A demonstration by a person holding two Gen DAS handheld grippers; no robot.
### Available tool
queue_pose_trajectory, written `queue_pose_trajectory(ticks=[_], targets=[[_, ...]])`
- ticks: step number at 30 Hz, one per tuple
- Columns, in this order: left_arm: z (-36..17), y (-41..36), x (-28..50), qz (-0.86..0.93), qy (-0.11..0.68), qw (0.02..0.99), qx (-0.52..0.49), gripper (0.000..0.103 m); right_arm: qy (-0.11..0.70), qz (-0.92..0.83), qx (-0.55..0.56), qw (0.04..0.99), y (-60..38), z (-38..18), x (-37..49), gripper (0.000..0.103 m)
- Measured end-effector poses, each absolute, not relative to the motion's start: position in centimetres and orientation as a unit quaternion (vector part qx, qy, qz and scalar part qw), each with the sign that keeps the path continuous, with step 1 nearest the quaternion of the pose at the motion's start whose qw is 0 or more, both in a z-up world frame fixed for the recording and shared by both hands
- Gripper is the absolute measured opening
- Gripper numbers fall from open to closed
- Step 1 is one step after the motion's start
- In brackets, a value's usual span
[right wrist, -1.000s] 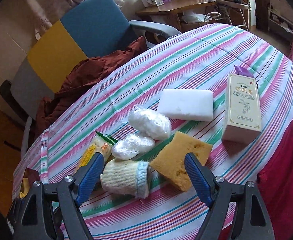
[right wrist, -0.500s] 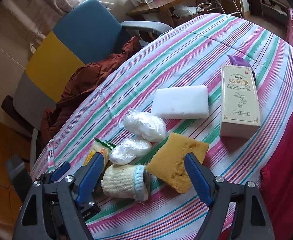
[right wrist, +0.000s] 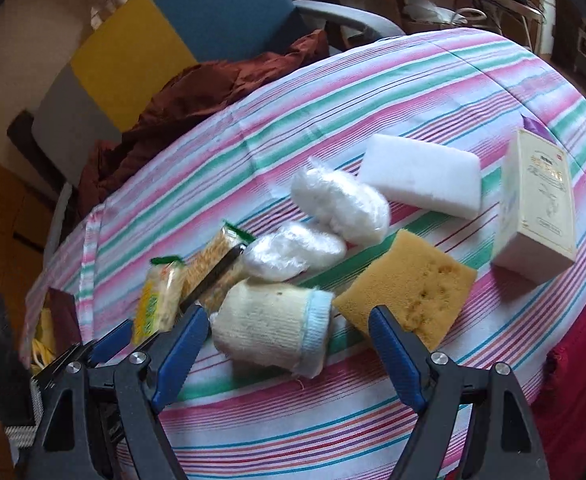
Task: Organize objects
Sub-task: 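Grasp the WEIDAN cracker packet with the left tool while the right tool grasps the white glove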
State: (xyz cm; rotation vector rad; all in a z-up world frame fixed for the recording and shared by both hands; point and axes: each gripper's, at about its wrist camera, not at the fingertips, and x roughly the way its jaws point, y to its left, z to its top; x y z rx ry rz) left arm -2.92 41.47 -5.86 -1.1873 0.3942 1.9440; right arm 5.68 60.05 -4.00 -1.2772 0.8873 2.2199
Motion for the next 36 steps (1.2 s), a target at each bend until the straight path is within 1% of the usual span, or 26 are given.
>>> queue_pose_trajectory(ticks=[5, 8, 11, 14, 16, 20, 22, 32, 36], targets=[[-7.9, 38.2, -0.8, 0.776, 0.15, 0.375, -0.484, 0.049, 0.269, 0.802, -0.484, 0.225, 59.0, -4.4, 4.7, 0.086], [-8.0, 37.4, 0.8, 0.788, 0.169, 0.376, -0.457, 0.05, 0.27, 0.813, -0.468, 0.217, 58.7, -3.7, 5.0, 0.086], [-8.3, 37.5, 0.9, 0.789, 0.177, 0.382, -0.446, 0.057, 0.279, 0.825, -0.451, 0.196, 58.6, -3.0, 5.1, 0.086], [-8.6, 37.6, 0.7, 0.789, 0.175, 0.387, -0.445, 0.066, 0.305, 0.811, -0.467, 0.179, 58.5, -4.0, 5.0, 0.086], [-8.8, 37.8, 0.7, 0.783, 0.173, 0.396, -0.448, 0.079, 0.299, 0.803, -0.477, 0.193, 58.7, -4.6, 5.0, 0.086], [-9.2, 38.5, 1.4, 0.787, 0.2, 0.393, -0.433, 0.086, 0.314, 0.79, -0.485, 0.205, 59.7, -5.5, 5.1, 0.086], [-9.3, 38.6, 1.5, 0.788, 0.198, 0.391, -0.433, 0.089, 0.322, 0.786, -0.487, 0.205, 60.0, -5.8, 5.0, 0.086], [-9.0, 38.7, 0.5, 0.772, 0.183, 0.403, -0.456, 0.094, 0.287, 0.781, -0.513, 0.211, 59.0, -6.9, 2.9, 0.086], [-9.0, 39.1, -0.3, 0.773, 0.189, 0.396, -0.459, 0.095, 0.284, 0.779, -0.517, 0.213, 59.1, -7.3, 2.4, 0.086]])
